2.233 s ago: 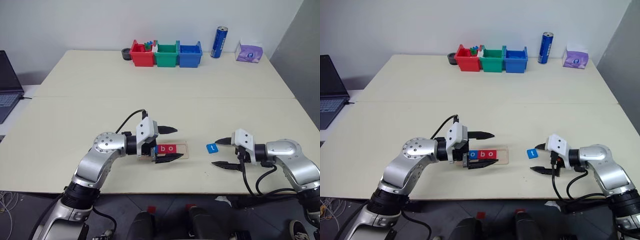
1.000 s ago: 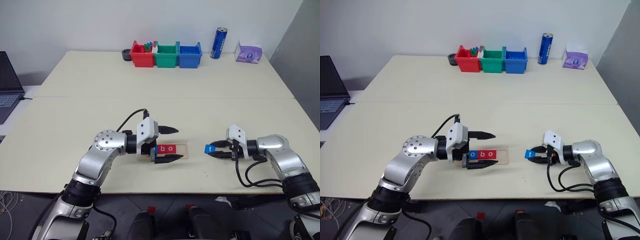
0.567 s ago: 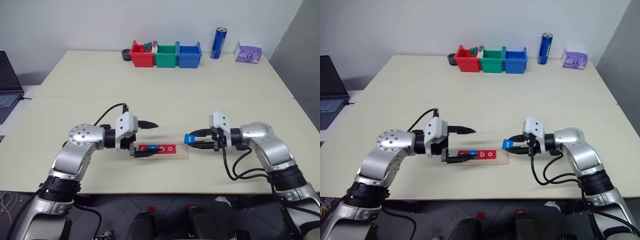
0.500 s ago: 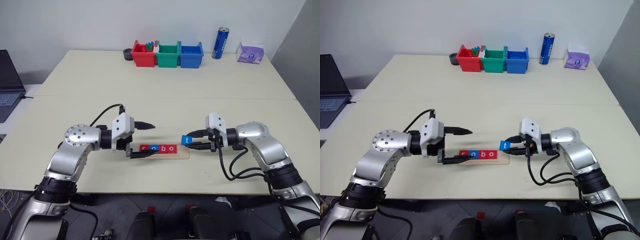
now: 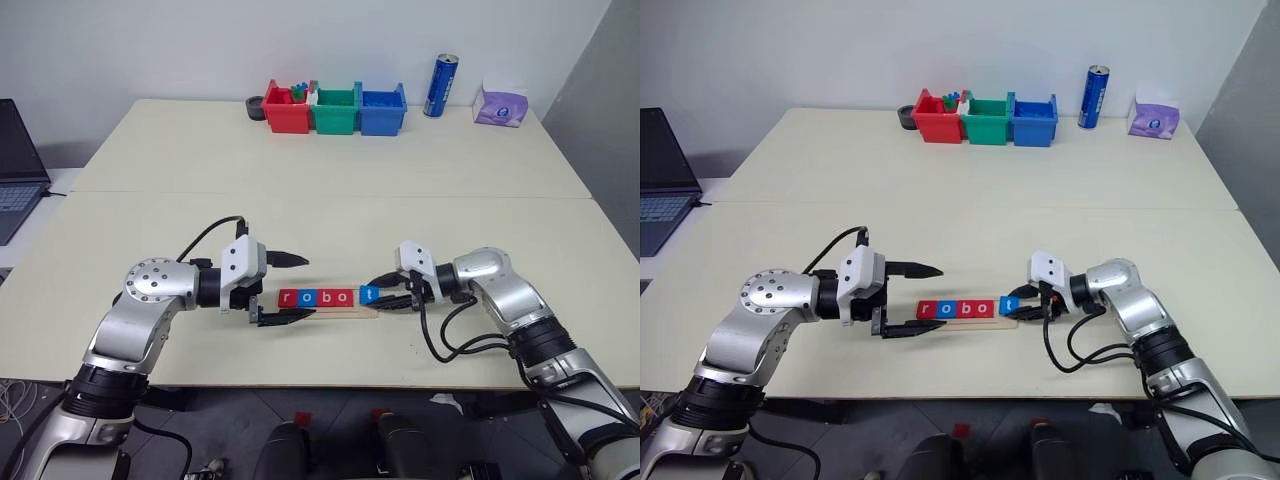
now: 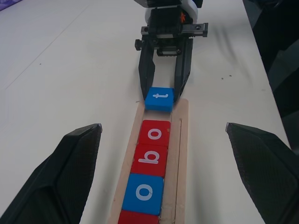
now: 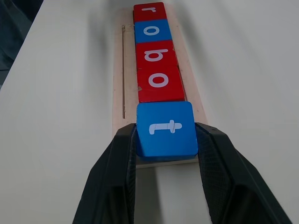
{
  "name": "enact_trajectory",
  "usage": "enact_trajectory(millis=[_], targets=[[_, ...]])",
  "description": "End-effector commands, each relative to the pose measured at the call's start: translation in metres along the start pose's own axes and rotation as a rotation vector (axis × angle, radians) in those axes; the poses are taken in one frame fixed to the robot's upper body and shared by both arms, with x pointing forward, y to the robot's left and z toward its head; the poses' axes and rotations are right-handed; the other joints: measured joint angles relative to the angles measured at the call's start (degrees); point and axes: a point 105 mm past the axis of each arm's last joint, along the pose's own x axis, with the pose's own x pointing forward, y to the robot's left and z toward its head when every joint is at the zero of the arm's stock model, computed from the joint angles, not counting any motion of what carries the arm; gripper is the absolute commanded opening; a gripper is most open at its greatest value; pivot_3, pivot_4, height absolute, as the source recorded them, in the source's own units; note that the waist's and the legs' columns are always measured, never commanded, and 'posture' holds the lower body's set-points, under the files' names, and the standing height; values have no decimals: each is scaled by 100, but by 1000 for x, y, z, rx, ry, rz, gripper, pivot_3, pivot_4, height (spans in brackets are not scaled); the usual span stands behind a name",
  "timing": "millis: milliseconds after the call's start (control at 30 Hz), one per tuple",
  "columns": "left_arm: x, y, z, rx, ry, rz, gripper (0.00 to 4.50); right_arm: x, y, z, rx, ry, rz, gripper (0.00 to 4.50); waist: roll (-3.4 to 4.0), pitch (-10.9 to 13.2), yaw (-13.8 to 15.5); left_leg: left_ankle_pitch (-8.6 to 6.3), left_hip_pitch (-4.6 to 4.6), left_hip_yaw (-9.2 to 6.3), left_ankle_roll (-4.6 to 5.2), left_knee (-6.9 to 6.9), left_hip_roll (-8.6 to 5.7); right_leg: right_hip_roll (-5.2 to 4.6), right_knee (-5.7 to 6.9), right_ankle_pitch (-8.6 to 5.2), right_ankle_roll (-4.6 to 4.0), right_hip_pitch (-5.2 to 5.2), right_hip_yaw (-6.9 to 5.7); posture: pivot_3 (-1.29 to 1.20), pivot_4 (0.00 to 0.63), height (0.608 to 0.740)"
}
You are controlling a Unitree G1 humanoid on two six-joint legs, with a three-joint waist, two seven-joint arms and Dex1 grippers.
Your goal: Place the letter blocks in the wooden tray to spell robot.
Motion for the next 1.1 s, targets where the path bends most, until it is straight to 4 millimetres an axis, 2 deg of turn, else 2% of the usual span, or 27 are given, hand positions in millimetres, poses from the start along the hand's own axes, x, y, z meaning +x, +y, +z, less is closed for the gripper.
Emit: enact_trajectory(millis=[33,733,1000,1033,1100], targets=[[-5,1,10,35,-25,12,4500,0,-4,13,-55,-23,2,1458,0,0,-1,0,0,-1,0,0,0,0,0,0,0,0,-1,0,150,740],[-7,4,11,45,-12,19,4500,5,-8,10,-76,-12,-4,1458,0,0,-3,0,0,0,0,0,0,0,0,0,-1,0,-1,0,150,740],[-7,5,11,48,-13,21,4500,2,-11,16,-64,-26,-8,4202,0,0,-3,0,0,-1,0,0,0,0,0,0,-1,0,-1,0,150,740],[-6,5,11,49,-13,21,4500,0,-11,18,-58,-35,-8,4473,0,0,-3,0,0,0,0,0,0,0,0,0,-1,0,-1,0,150,740],[-6,5,11,49,-13,21,4500,-3,-12,23,-45,-54,-12,4473,0,0,-3,0,0,0,0,0,0,0,0,0,-1,0,-1,0,150,740]])
